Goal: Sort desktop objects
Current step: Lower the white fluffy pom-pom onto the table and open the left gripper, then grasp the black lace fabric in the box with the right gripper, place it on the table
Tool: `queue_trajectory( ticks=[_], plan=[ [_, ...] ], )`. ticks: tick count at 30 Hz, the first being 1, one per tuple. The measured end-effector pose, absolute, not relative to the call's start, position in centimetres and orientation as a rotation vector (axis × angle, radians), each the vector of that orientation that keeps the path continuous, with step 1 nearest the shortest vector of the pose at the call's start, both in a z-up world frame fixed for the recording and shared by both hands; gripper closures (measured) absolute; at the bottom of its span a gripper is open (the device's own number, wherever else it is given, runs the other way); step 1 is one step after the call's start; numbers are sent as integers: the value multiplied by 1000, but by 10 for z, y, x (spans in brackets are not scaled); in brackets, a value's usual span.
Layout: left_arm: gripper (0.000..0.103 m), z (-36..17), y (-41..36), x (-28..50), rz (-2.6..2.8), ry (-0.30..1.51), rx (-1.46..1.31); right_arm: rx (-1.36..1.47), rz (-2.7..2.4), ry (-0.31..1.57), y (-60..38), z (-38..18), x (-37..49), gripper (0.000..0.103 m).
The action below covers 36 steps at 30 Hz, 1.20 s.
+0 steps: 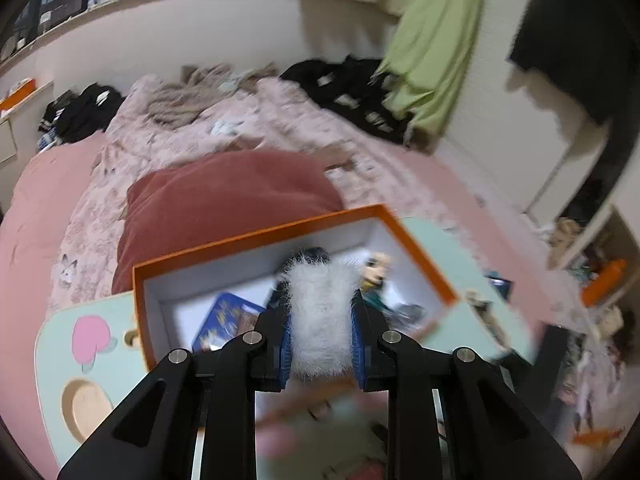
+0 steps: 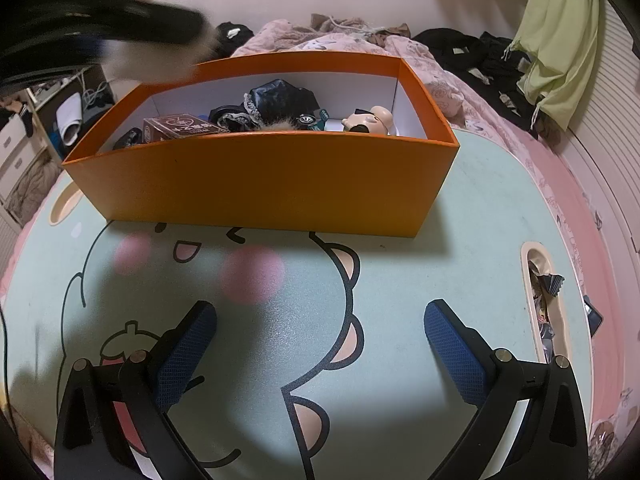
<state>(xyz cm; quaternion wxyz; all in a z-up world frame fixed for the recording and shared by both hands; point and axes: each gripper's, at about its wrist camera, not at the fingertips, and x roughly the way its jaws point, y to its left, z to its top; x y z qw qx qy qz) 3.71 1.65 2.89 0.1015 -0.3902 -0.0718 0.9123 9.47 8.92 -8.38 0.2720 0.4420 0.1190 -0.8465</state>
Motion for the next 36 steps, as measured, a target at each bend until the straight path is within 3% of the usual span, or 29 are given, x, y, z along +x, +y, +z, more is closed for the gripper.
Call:
queue_trajectory(
  ticks=[5,8,13,16,18,23,27,28,30,34,36],
  plan=[
    [79,16,20,82,2657,-234,-1172,1198,-2288,314,91,-84,94,0],
    [78,-11,21,101,2593,-328,-1180,1209,-2306,304,93,-84,91,0],
    [76,-58,28,100,2695,-300,-1292,1221,-2324,312,93,-80,97,0],
    [60,-69,28,101,2718,-302,-1292,1237,-2343,296,104,-82,92,0],
    [38,-64,31,111,2705,-285,-1257,1237,-2336,270,112,-81,96,0],
    [22,-52,44,141,2723,-117,-1253,1246,-2323,195,129,-77,96,0],
    [19,-70,42,142,2767,-68,-1380,1240,-2326,175,133,-74,96,1],
    [16,-73,43,142,2881,-24,-1460,1232,-2326,180,132,-73,97,4],
    [0,-78,44,136,2872,7,-1508,1218,-2321,199,129,-68,97,11],
    [0,-80,44,138,2878,4,-1508,1136,-2182,253,123,-50,94,28],
    [0,-79,44,137,2878,5,-1507,1086,-2152,219,119,-32,91,30]
  ],
)
